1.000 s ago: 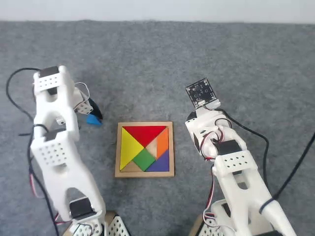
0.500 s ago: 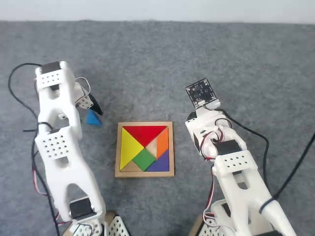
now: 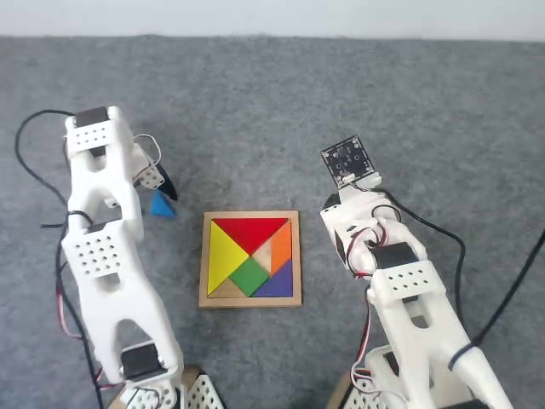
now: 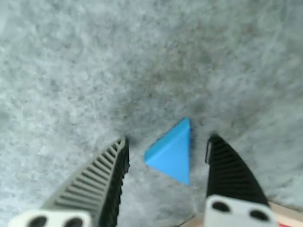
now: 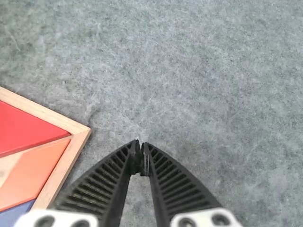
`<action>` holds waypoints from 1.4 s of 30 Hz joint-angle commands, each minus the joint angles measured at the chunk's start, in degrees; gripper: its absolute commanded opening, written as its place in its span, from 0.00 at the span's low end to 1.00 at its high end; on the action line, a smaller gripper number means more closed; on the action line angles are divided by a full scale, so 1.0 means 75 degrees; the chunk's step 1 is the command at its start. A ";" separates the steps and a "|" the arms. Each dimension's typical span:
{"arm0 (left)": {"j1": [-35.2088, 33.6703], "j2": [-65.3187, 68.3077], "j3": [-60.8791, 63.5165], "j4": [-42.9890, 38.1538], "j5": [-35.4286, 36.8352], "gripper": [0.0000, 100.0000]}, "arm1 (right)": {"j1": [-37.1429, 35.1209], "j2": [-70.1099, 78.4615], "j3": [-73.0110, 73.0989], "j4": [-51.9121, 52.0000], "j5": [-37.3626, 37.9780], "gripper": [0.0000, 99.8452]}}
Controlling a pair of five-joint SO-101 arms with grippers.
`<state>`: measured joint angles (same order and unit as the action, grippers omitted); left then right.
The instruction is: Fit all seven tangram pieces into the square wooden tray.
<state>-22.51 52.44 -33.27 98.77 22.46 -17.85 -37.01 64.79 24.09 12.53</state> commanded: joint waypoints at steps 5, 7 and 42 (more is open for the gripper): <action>0.0082 0.0094 0.0533 0.0094 0.0633 0.20 | -0.0018 -0.0287 -0.0059 -0.0147 0.0070 0.01; 0.0094 0.0094 0.0545 0.0094 0.0680 0.17 | -0.0018 -0.0287 -0.0059 -0.0147 0.0070 0.01; 0.0551 0.0094 0.0557 0.0199 0.0434 0.11 | -0.0018 -0.0287 -0.0059 -0.0147 0.0070 0.01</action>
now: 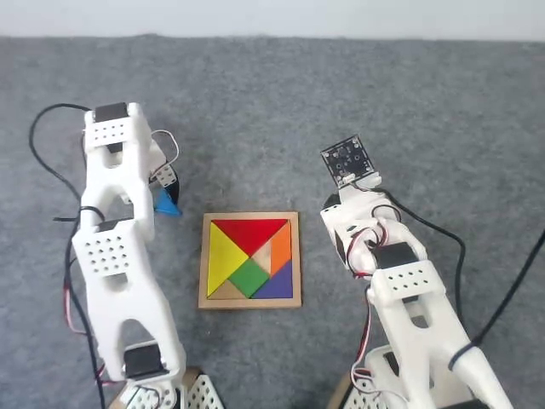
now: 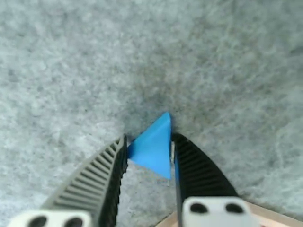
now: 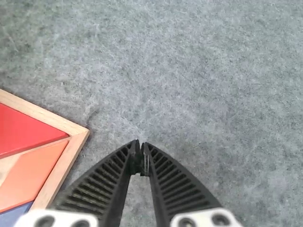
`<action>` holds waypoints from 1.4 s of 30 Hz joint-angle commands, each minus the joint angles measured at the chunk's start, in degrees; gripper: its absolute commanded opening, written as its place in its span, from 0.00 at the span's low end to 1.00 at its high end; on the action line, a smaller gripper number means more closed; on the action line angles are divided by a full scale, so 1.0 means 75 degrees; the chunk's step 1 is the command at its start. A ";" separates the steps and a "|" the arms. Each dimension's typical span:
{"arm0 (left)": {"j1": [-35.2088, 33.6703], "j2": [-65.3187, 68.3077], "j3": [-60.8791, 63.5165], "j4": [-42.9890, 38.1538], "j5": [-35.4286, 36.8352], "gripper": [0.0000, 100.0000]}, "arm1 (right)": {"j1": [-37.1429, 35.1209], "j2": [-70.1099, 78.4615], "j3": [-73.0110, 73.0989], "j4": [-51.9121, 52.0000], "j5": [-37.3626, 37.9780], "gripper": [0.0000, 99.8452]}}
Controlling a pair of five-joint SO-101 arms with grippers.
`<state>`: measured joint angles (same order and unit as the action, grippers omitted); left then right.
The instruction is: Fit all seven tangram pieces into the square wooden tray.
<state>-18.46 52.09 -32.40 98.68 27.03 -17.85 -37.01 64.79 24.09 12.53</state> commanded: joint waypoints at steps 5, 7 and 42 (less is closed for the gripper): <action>0.0023 0.0129 0.0440 0.0234 -0.0422 0.11 | -0.0018 -0.0287 -0.0059 -0.0147 0.0070 0.01; 0.0023 0.0105 0.0440 0.0234 -0.0434 0.11 | -0.0018 -0.0287 -0.0059 -0.0147 0.0070 0.01; 0.2462 -0.7455 0.5632 -0.0809 -0.2379 0.11 | -0.0006 -0.0299 -0.0059 -0.0147 0.0070 0.01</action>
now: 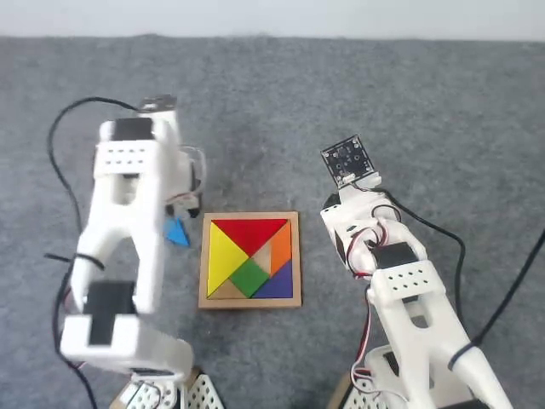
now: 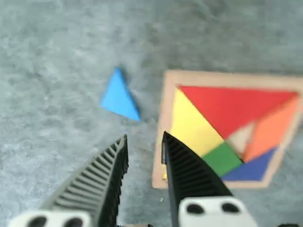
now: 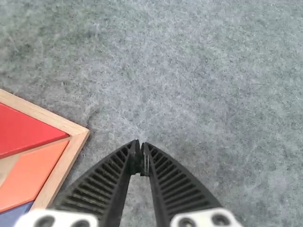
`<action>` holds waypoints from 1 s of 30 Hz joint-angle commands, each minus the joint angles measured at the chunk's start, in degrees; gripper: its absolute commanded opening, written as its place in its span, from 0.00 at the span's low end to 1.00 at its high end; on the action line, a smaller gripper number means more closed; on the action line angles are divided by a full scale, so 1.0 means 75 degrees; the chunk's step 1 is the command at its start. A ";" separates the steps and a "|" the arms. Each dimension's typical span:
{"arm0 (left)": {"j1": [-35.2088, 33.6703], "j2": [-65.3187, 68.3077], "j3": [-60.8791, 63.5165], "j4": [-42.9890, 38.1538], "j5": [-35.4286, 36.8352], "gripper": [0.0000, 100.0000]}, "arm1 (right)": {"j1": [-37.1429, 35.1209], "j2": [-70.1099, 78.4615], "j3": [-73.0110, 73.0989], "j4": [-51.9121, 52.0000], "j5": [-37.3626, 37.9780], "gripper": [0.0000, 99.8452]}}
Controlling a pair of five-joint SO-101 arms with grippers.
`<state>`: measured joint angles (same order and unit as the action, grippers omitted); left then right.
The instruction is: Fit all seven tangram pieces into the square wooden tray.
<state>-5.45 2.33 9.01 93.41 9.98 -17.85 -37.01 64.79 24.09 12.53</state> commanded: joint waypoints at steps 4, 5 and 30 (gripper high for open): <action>0.1594 -0.0844 0.0264 -0.0105 -0.0117 0.11 | -0.0006 -0.0346 -0.0070 -0.0053 0.0070 0.01; 0.1594 -0.0844 0.0287 -0.0105 -0.0117 0.11 | -0.0006 -0.0346 -0.0070 -0.0029 0.0070 0.01; -0.1453 -0.0903 0.3370 -0.3024 0.1442 0.26 | -0.0018 -0.0358 -0.0105 0.0018 0.0070 0.01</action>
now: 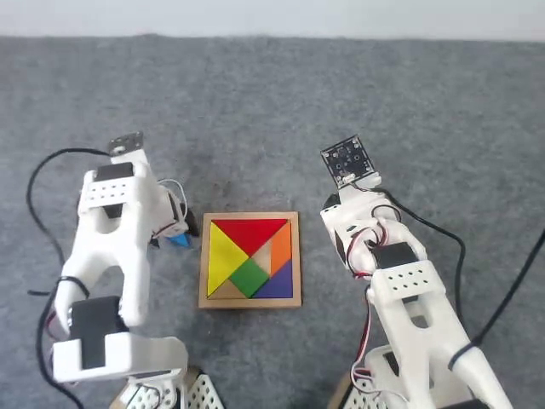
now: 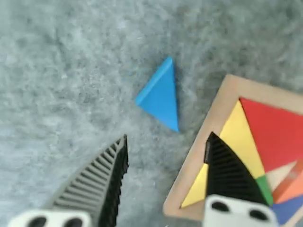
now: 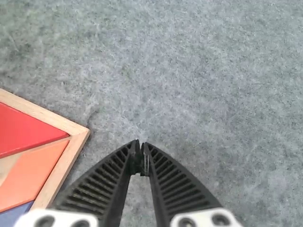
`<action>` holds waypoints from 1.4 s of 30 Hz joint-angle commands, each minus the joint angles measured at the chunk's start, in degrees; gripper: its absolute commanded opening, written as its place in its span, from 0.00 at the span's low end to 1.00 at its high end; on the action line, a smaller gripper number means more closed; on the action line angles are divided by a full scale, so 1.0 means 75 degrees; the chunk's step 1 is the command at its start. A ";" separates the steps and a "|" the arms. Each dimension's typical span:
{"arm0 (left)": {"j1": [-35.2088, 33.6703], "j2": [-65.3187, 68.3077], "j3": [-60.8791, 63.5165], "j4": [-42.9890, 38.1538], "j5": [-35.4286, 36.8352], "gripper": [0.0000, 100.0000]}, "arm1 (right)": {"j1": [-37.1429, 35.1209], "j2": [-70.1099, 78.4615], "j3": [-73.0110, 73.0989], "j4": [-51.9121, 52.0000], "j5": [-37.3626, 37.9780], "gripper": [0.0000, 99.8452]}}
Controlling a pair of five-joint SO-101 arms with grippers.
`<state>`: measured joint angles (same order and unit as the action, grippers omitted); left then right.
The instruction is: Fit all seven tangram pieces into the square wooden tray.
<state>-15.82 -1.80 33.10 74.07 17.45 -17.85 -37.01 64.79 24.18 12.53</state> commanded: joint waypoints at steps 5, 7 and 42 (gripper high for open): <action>-0.0023 -0.0281 0.0627 -0.1055 0.0410 0.26 | -0.0018 -0.0358 -0.0105 0.0006 0.0070 0.01; -0.0035 -0.0316 0.0862 -0.1336 0.0504 0.25 | -0.0018 -0.0358 -0.0105 -0.0006 0.0070 0.01; -0.0082 -0.0281 0.1155 -0.2286 0.0563 0.15 | -0.0018 -0.0358 -0.0105 -0.0006 0.0070 0.01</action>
<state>-16.26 -1.80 42.51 57.71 21.49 -17.85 -37.01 64.79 24.18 12.53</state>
